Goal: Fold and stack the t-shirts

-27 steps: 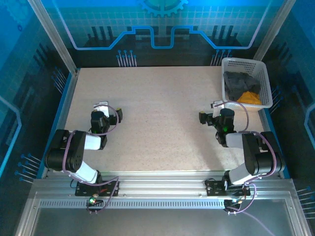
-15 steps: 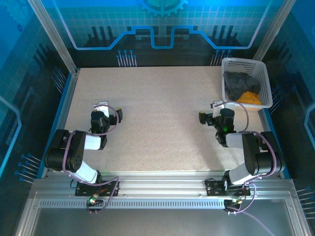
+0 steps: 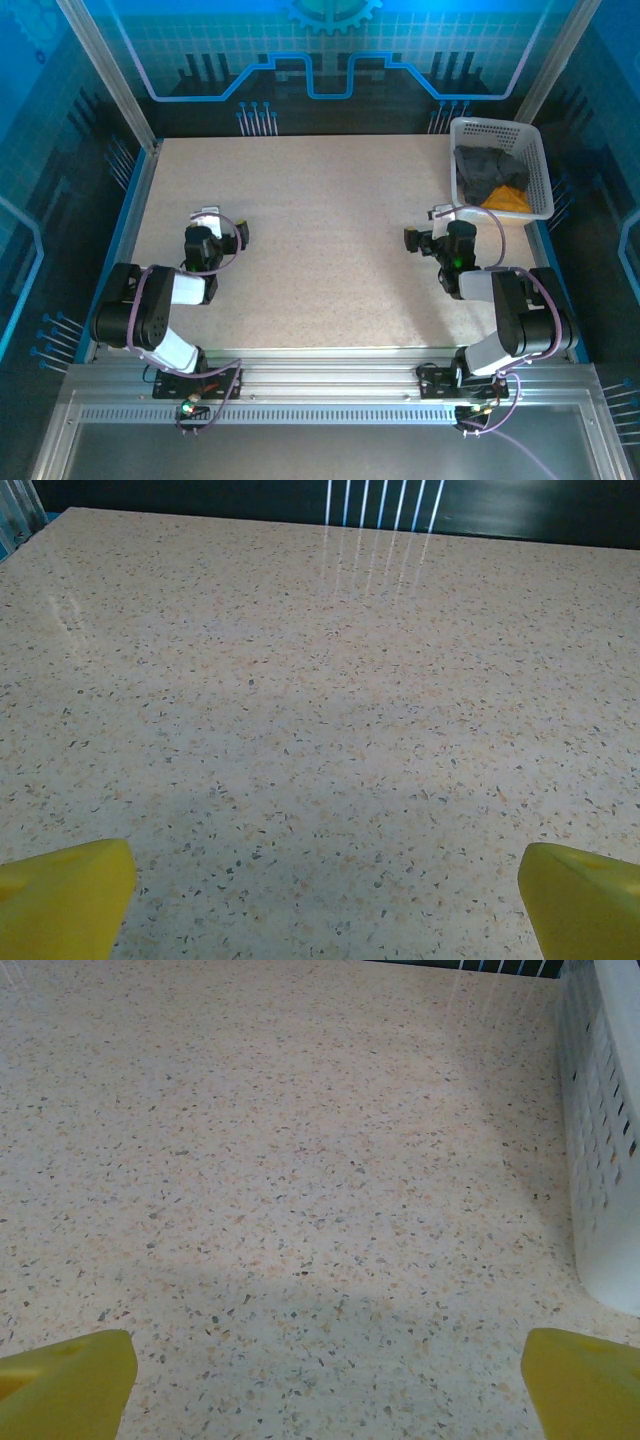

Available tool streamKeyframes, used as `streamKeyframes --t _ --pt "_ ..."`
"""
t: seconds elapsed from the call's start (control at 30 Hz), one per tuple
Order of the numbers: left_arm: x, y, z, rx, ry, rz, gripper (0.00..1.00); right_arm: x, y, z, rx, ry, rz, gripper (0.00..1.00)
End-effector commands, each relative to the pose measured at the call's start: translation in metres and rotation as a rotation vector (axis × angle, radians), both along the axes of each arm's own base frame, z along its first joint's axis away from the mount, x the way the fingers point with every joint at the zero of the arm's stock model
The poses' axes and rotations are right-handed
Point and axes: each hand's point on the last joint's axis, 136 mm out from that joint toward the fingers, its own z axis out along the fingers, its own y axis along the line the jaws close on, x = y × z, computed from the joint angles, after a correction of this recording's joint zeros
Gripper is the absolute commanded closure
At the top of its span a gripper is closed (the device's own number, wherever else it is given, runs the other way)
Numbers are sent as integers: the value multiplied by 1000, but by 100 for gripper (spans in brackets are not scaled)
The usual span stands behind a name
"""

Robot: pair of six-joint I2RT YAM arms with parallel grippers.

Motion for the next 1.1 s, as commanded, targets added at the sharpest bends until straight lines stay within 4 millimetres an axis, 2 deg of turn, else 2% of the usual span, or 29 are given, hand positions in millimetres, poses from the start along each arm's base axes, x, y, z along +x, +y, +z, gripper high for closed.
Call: streamKeyframes --t 0.0,0.07,0.13,0.17,0.23,0.3,0.33,0.37,0.4,0.43,0.47,0.53,0.6,0.67,0.73,0.83,0.93,1.07 --pt "3 -4 8 9 -30 -23 1 7 2 15 1 -52 14 0" --pt "-4 4 17 25 -85 33 1 6 0 22 -17 -58 -12 0" --pt "-13 1 38 90 -131 80 1 4 1 44 -88 -44 -53 1" --pt "-16 -9 52 145 -143 74 1 4 5 67 -123 -54 -73 0" --pt "-19 -29 92 199 -210 41 1 5 18 126 -112 -133 -88 0" --pt "-16 -43 153 172 -352 42 1 7 27 180 13 -109 -112 0" --pt "-14 -36 181 98 -408 121 1 7 30 198 106 -42 -107 0" --pt "-12 -30 201 -30 -398 192 1 6 23 209 212 52 -170 0" --pt "-15 -27 206 -178 -304 231 1 12 10 219 279 85 -252 0" --pt "-16 -25 214 -267 -255 242 1 21 9 228 319 102 -222 0" --pt "-7 -19 221 -390 -241 254 1 33 6 241 347 100 -205 0" --pt "16 -21 227 -594 -147 208 1 47 -20 253 317 107 -323 0" --pt "37 -50 243 -617 -60 90 1 60 -50 258 288 119 -438 0" --pt "45 -79 256 -606 -14 -5 1 72 -78 251 292 151 -532 0" --pt "49 -112 263 -607 22 -110 1 88 -101 235 348 193 -573 1" --pt "46 -158 256 -641 120 -240 1 109 -128 199 415 278 -645 4" --pt "33 -197 249 -667 189 -353 1 128 -143 159 465 354 -687 4" --pt "11 -232 249 -664 243 -453 1 150 -146 114 494 441 -696 4"
